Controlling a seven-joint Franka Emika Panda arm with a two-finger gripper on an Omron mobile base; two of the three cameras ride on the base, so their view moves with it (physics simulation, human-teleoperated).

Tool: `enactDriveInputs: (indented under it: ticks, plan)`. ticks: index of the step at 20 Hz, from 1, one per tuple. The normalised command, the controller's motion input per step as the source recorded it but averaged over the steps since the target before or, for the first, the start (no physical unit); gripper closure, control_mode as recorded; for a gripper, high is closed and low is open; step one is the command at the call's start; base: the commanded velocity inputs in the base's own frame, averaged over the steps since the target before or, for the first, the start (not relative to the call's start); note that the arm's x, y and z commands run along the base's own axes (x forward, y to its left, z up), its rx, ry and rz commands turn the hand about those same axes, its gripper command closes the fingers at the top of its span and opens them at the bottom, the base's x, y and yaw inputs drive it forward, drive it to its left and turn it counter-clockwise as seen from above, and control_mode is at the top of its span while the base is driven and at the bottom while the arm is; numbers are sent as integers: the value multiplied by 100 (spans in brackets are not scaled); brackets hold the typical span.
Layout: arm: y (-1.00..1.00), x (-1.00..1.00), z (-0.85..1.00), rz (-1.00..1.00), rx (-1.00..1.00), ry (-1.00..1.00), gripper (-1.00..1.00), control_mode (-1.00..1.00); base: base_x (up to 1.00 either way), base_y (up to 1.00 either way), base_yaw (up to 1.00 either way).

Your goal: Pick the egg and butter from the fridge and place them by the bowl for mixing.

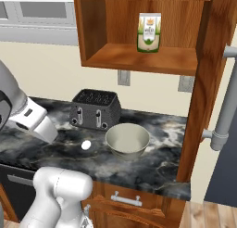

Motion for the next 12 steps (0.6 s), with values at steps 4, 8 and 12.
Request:
enactDriveInputs:
  ticks: [4,8,12]
  plan:
    - [0,0,0,0,0,0,-100,-100,0,0,0]
    - [0,0,0,0,0,0,-100,100,0,0,0]
    - [0,0,0,0,0,0,-100,100,-29,0,0]
